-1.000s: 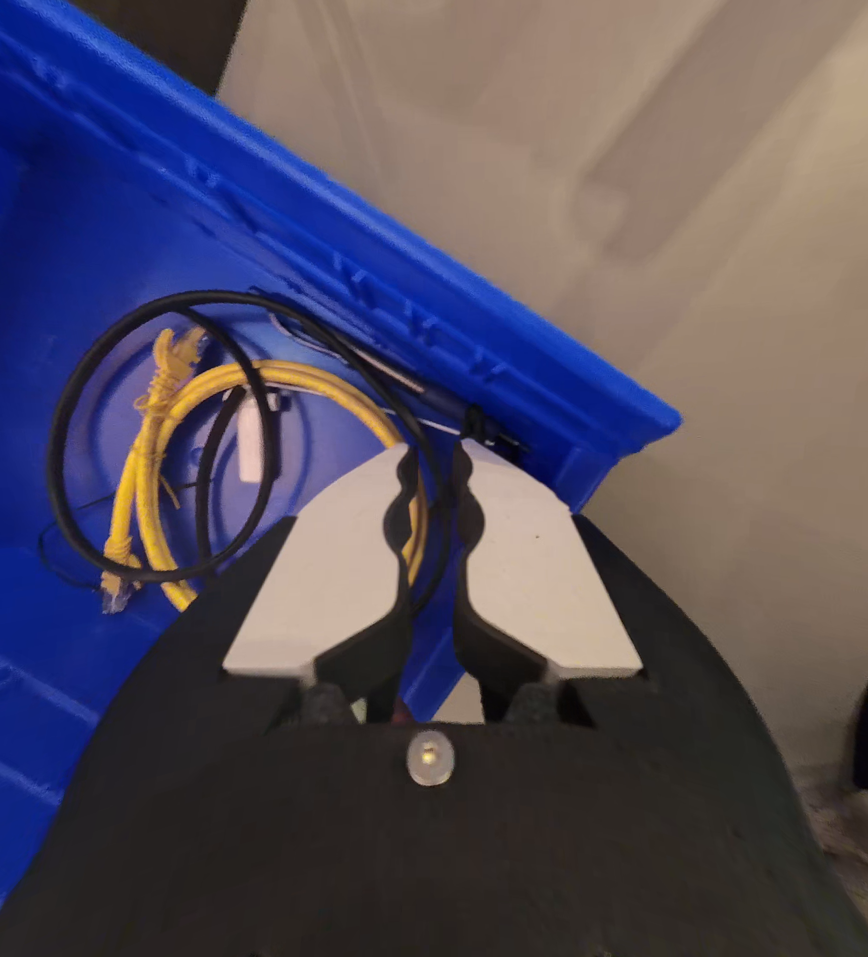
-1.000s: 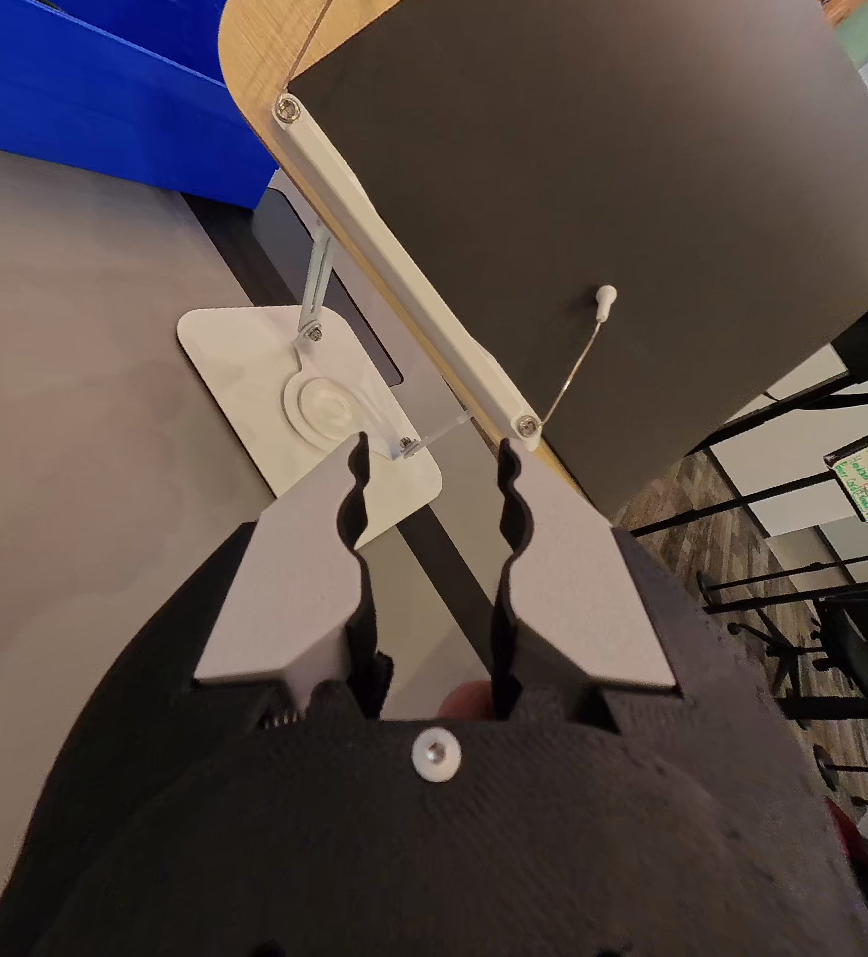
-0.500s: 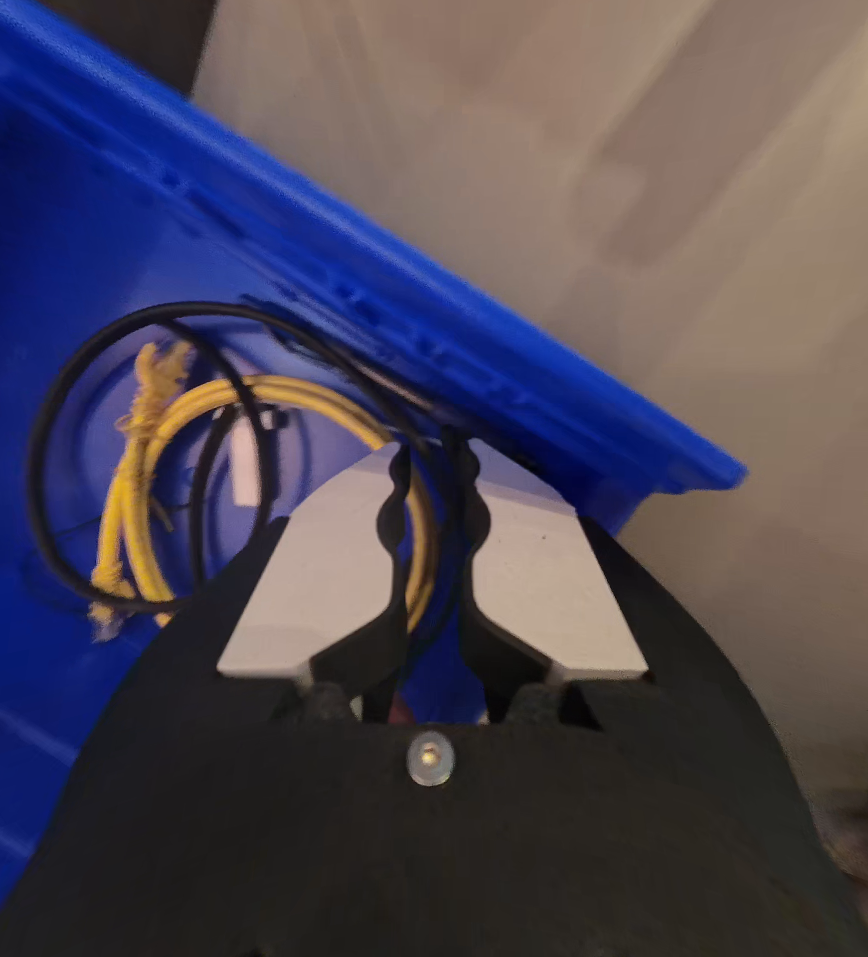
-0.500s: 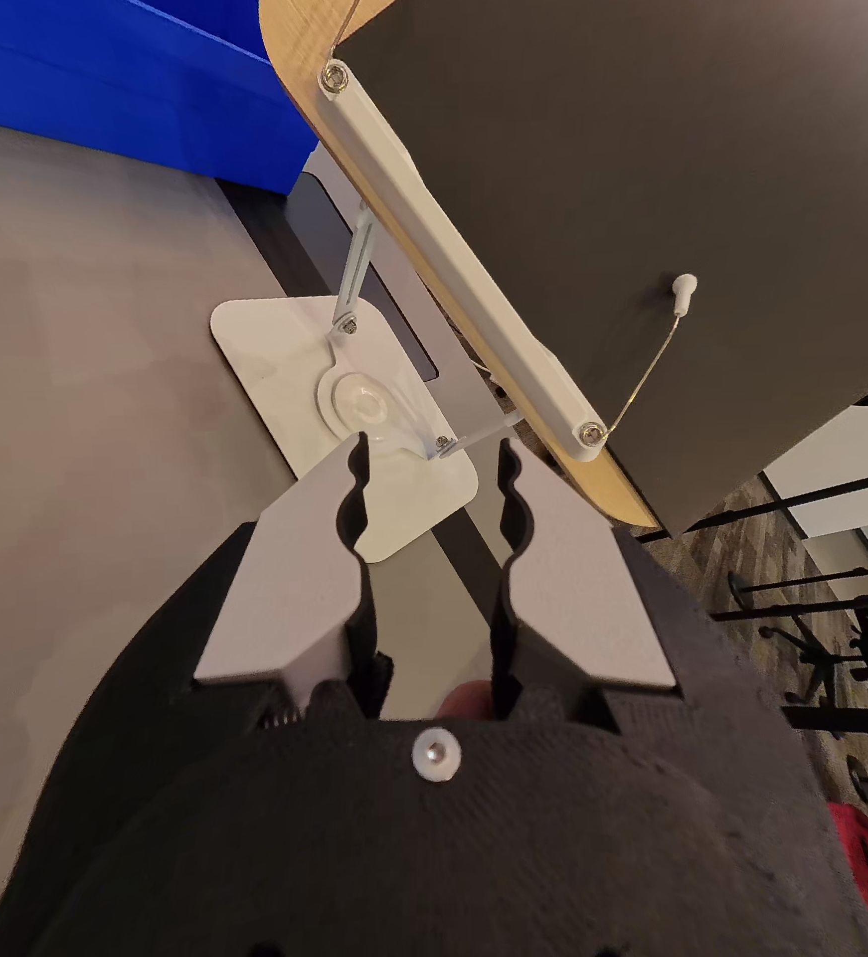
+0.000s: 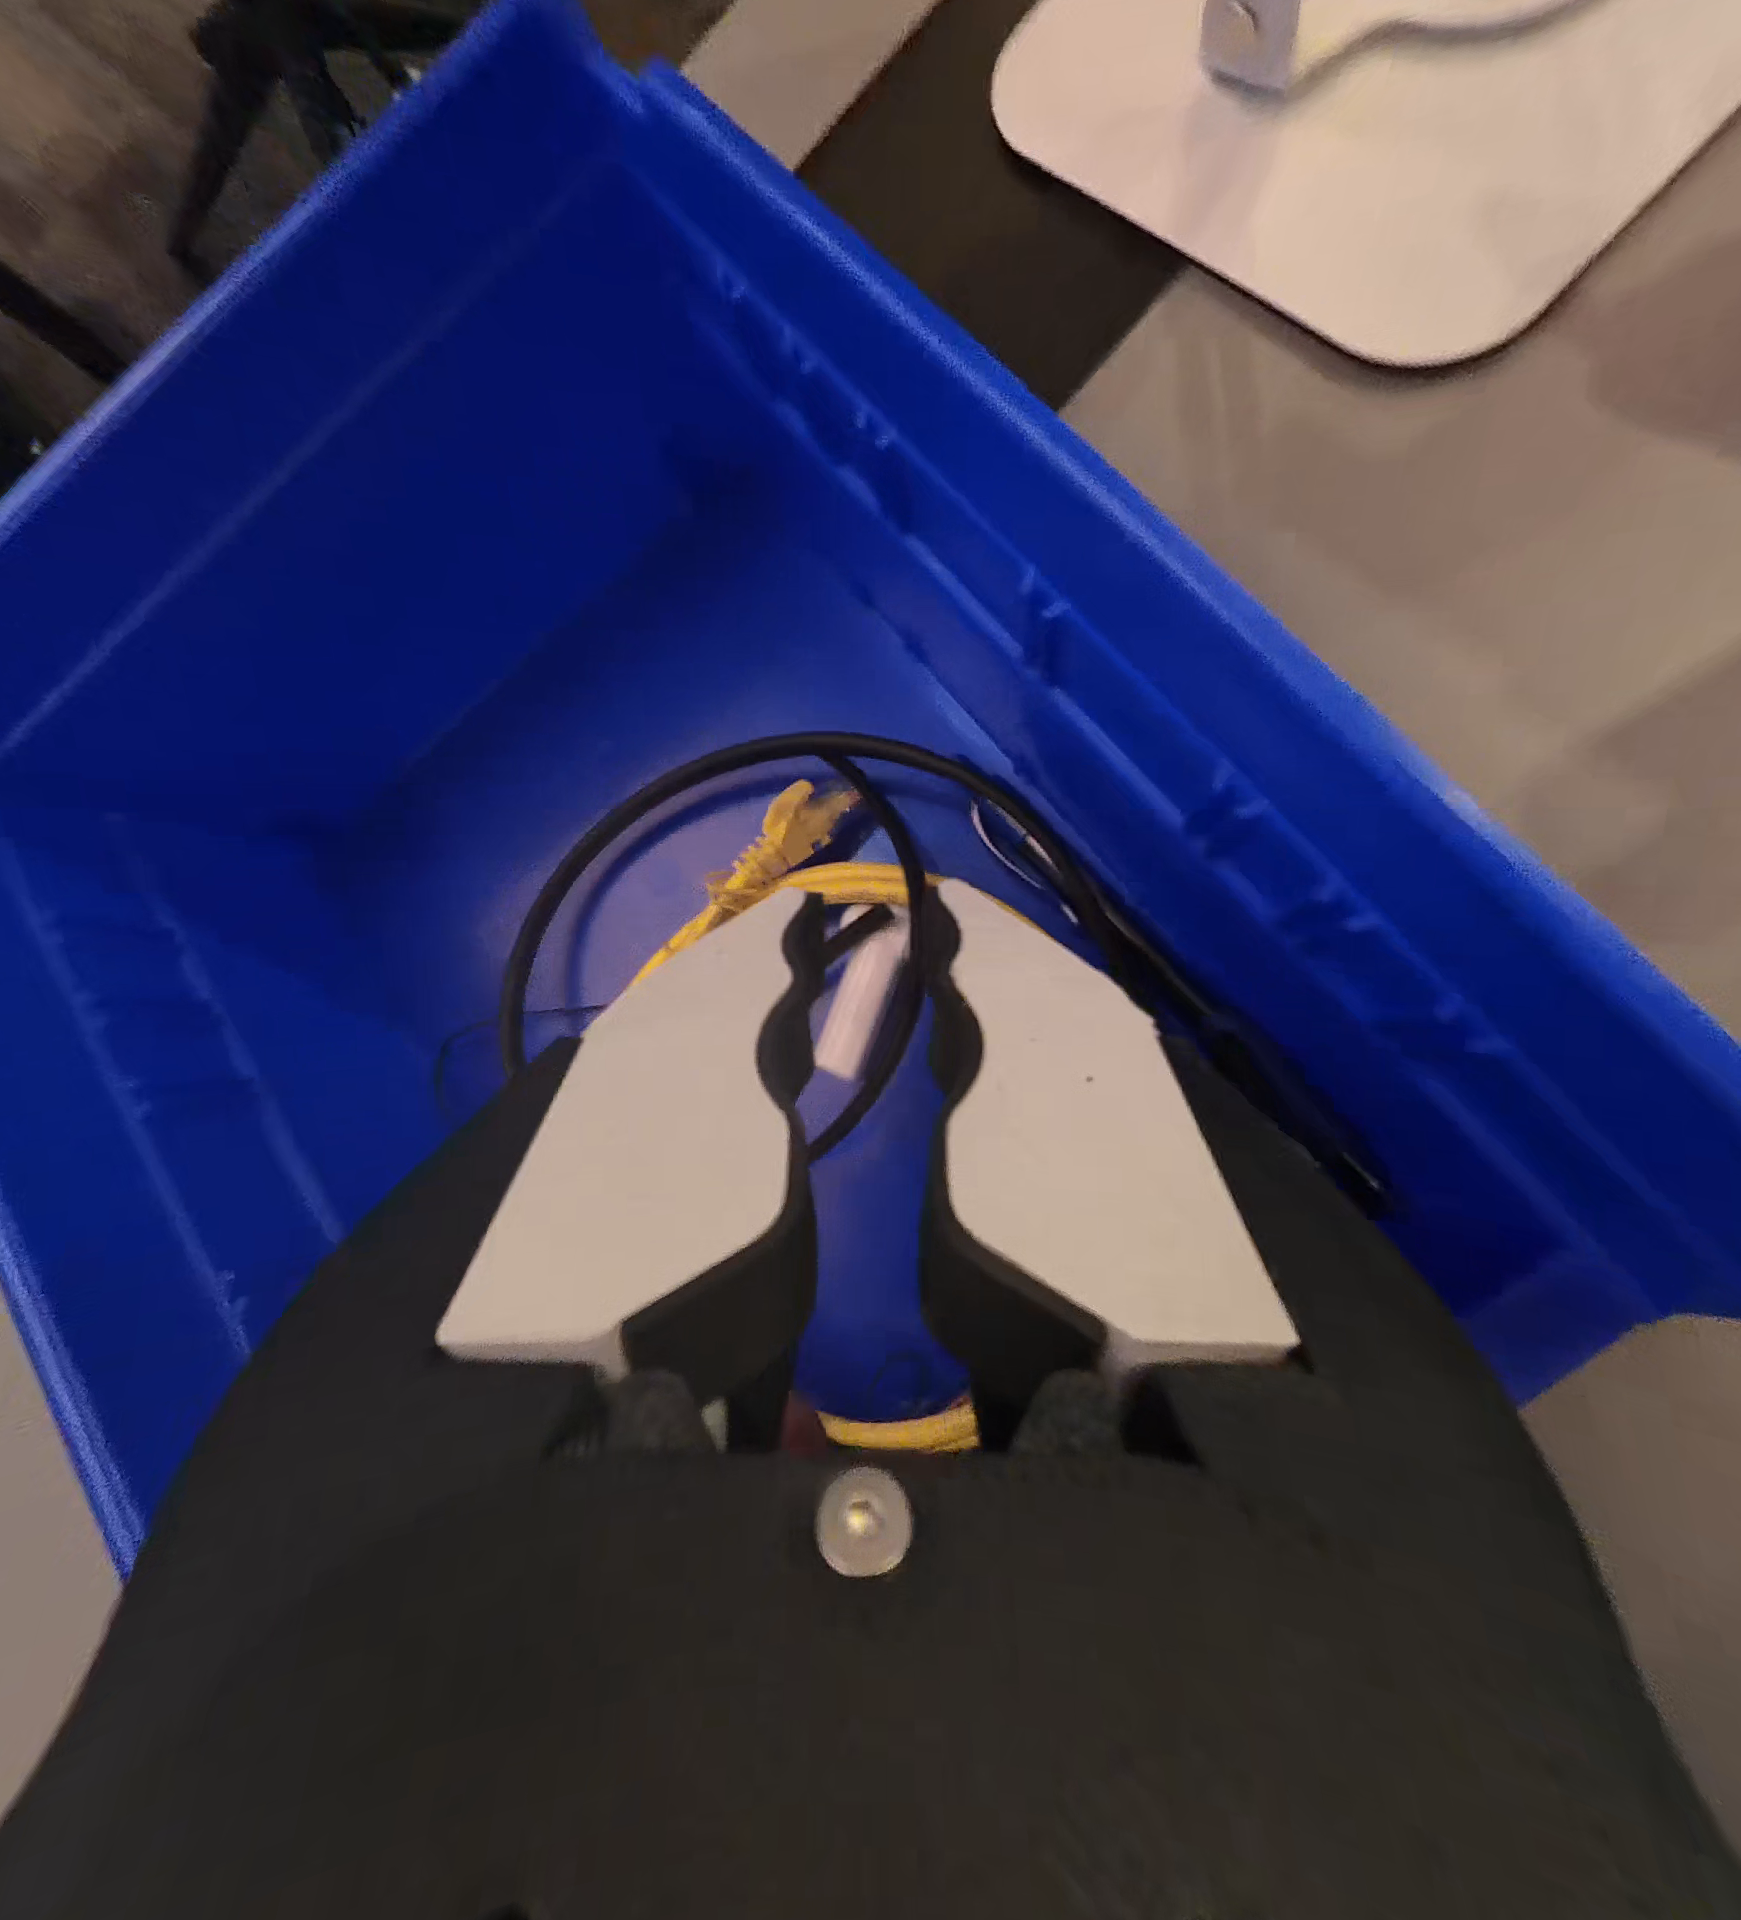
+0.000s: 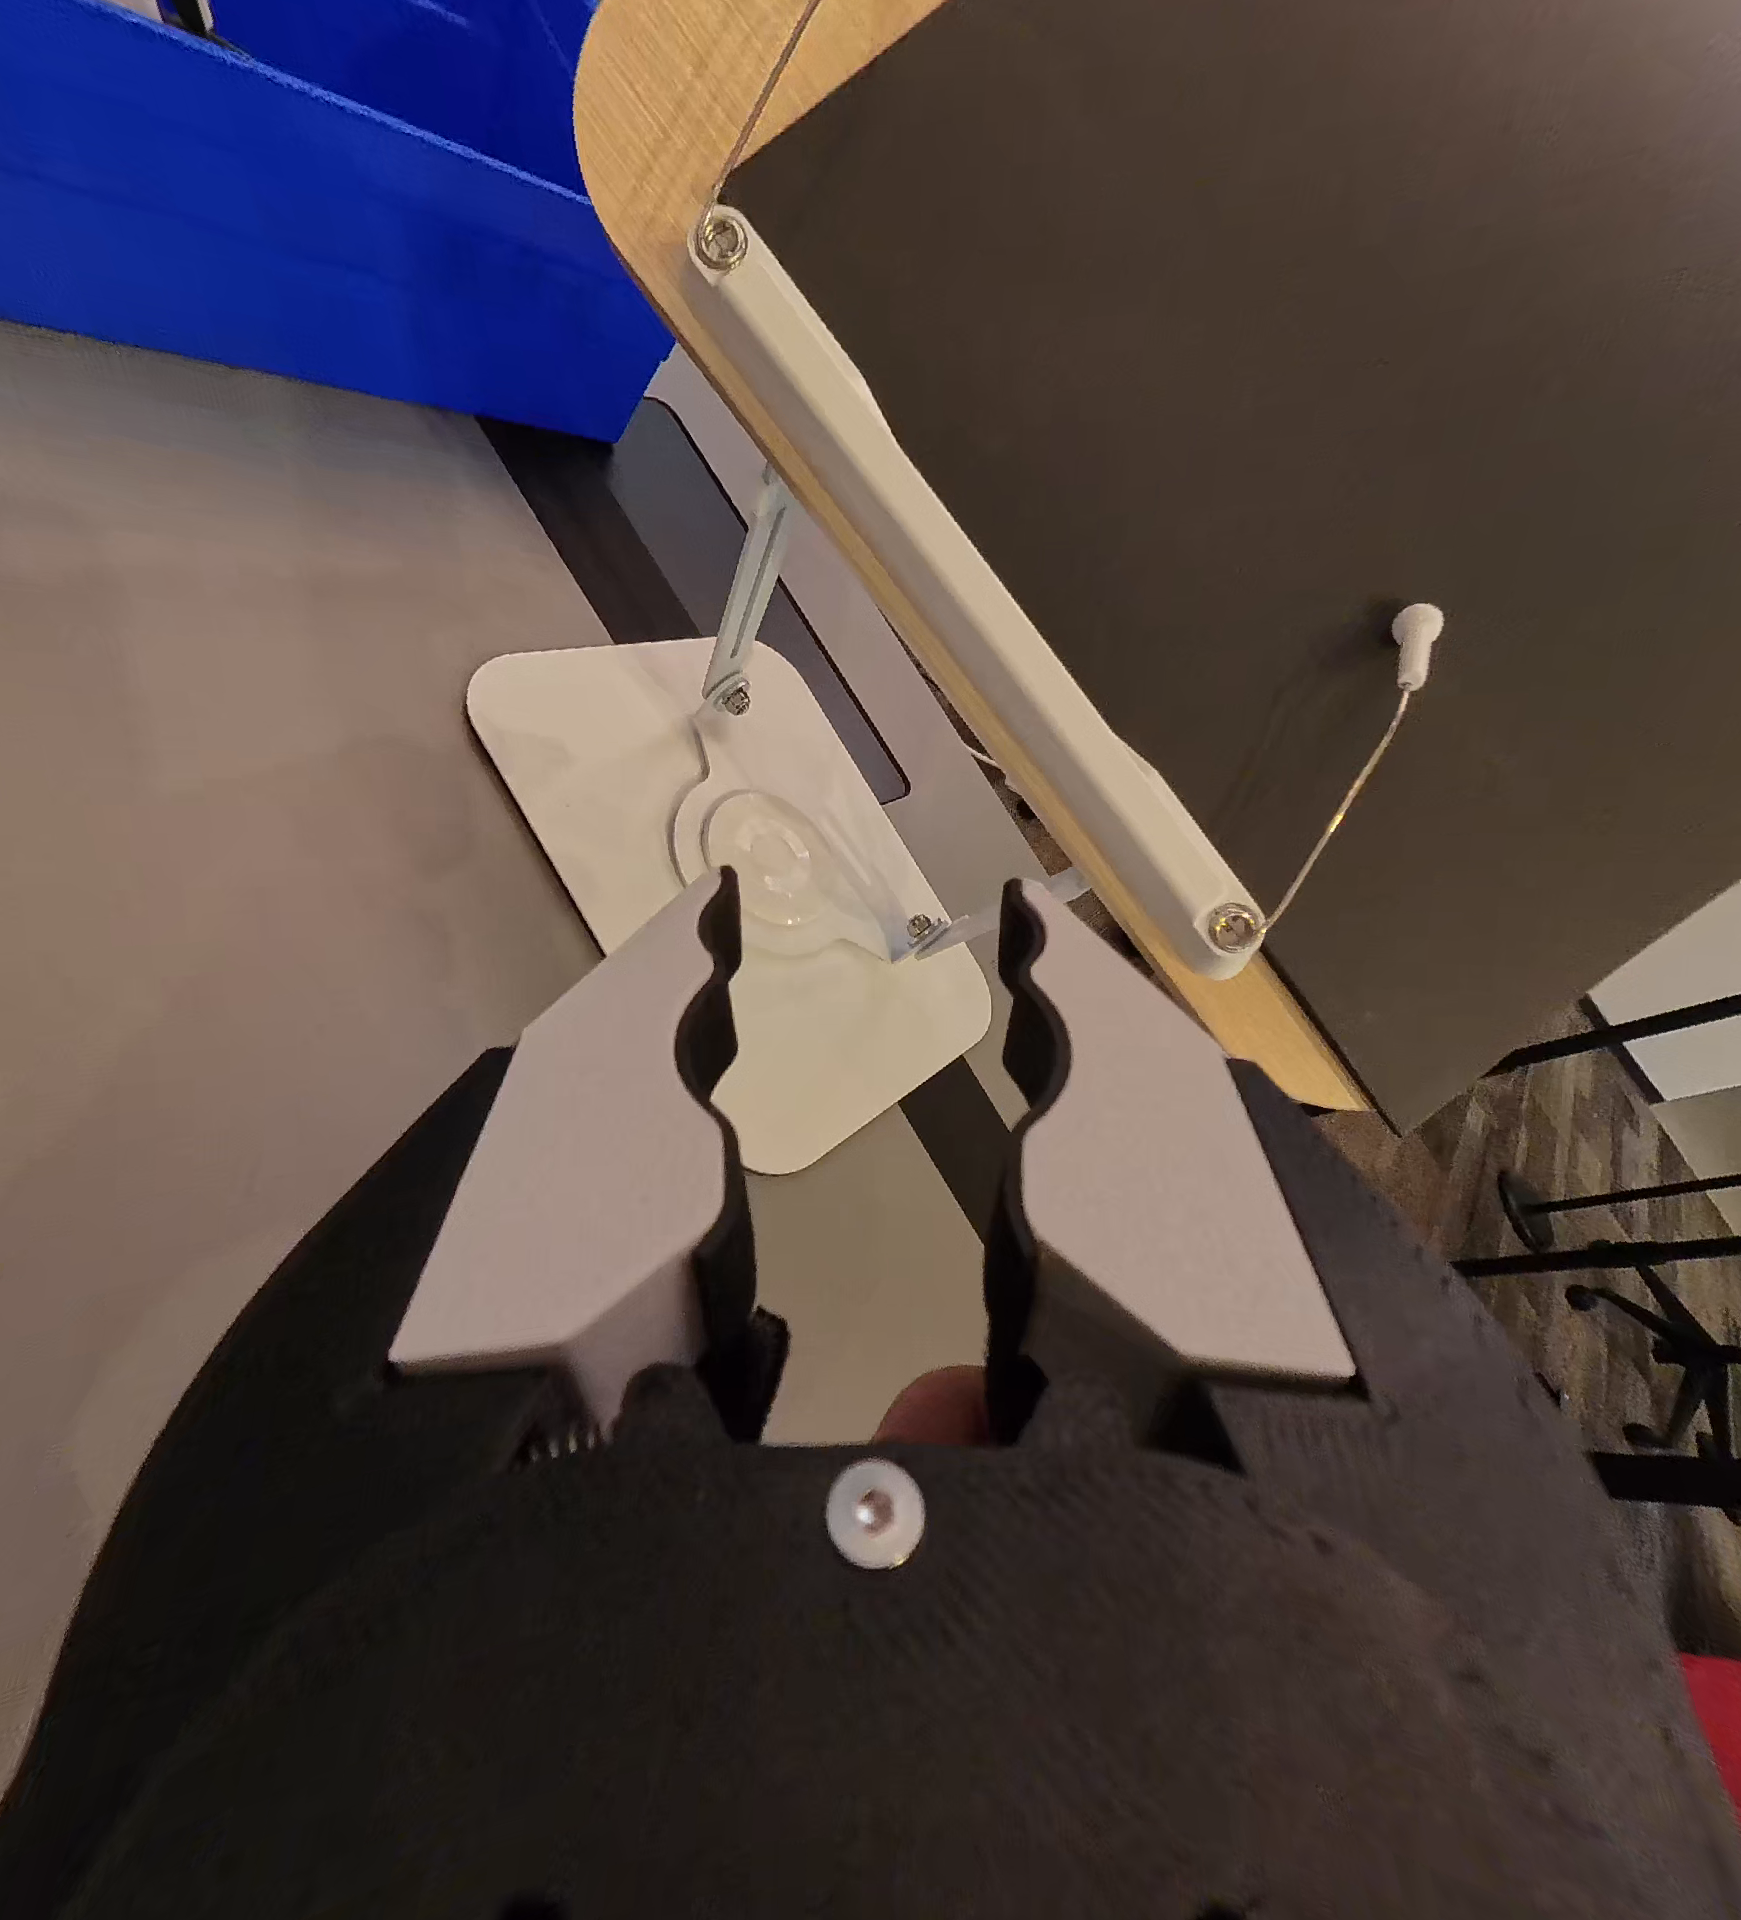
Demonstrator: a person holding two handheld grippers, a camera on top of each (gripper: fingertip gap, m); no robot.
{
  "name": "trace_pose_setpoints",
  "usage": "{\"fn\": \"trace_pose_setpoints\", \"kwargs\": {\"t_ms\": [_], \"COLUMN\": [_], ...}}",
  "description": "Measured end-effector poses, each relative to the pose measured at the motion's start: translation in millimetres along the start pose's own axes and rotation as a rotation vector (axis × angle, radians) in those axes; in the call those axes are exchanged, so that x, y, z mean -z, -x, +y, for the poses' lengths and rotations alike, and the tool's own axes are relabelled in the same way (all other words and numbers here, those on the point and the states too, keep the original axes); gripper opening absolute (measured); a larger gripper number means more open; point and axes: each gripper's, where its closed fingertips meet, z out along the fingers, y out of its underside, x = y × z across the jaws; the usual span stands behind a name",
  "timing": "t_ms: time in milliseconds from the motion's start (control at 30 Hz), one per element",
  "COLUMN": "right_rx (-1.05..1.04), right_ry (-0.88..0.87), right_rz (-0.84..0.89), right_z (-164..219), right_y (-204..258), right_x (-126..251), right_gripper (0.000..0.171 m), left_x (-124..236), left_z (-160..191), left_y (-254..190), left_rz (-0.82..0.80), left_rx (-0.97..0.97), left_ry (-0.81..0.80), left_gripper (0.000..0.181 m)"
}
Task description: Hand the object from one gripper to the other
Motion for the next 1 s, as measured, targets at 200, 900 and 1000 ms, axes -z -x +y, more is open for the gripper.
{"fn": "trace_pose_setpoints", "kwargs": {"t_ms": [200, 900, 1000], "right_rx": [-0.009, -0.012, -0.01], "right_ry": [-0.01, -0.018, -0.018], "right_rz": [-0.006, -0.009, -0.009], "right_z": [0, 0, 0], "right_y": [-1, -3, -3], "right_x": [2, 5, 5], "right_gripper": [0.048, 0.049, 0.049], "left_x": [-9, -23, -20], "left_z": [30, 44, 46], "left_y": [1, 35, 38], "left_rz": [0.017, -0.195, -0.21], "left_rx": [0.034, -0.027, -0.039], "left_ry": [0.146, 0.213, 0.224], "left_gripper": [0.017, 0.013, 0.014]}}
